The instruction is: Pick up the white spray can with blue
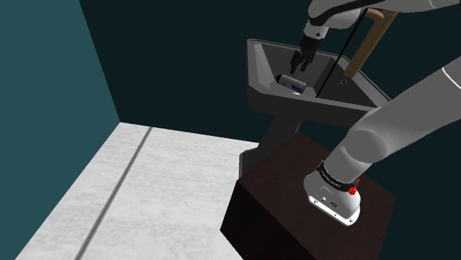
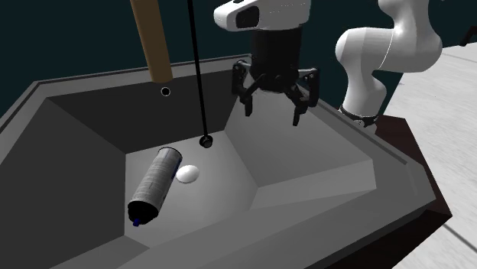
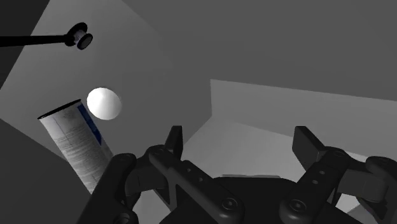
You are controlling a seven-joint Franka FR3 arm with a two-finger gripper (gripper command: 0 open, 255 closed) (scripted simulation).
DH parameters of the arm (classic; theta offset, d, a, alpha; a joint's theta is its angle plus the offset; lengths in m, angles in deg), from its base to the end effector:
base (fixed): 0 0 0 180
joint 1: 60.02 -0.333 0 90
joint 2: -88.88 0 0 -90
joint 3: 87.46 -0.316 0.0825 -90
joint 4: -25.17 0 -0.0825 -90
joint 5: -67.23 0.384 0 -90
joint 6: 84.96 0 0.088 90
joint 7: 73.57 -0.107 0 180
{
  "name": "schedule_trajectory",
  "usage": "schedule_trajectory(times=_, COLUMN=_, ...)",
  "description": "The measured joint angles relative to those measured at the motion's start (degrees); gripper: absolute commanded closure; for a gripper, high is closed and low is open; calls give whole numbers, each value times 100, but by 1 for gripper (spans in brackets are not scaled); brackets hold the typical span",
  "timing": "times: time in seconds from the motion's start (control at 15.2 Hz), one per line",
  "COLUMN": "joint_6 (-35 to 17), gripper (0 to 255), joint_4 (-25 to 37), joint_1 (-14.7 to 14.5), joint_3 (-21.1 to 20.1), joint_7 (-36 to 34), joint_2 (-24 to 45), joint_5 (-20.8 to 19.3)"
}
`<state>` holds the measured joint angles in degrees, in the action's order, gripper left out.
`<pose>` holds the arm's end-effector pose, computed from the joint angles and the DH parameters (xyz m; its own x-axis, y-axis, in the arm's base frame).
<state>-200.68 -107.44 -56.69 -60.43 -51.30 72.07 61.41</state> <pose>0.3915 -0.2440 0.4439 0.9971 -0.0759 -0.0100 -0.0763 -0.9959 -0.0491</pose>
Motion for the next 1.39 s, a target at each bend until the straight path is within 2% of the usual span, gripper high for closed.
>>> schedule_trajectory(times=0.33, joint_6=-424, gripper=0, joint_4=552, joint_1=30, joint_3=454, joint_7=881, joint_2=1009, joint_5=330)
schedule_trajectory(times=0.66, joint_6=-775, gripper=0, joint_4=1246, joint_1=199, joint_3=702, joint_7=1832, joint_2=2183, joint_5=968)
schedule_trajectory(times=0.99, joint_6=-890, gripper=0, joint_4=2201, joint_1=609, joint_3=636, joint_7=2656, joint_2=3407, joint_5=1677)
schedule_trajectory(times=1.39, joint_6=-797, gripper=0, joint_4=3605, joint_1=1333, joint_3=364, joint_7=3377, joint_2=4791, joint_5=2277)
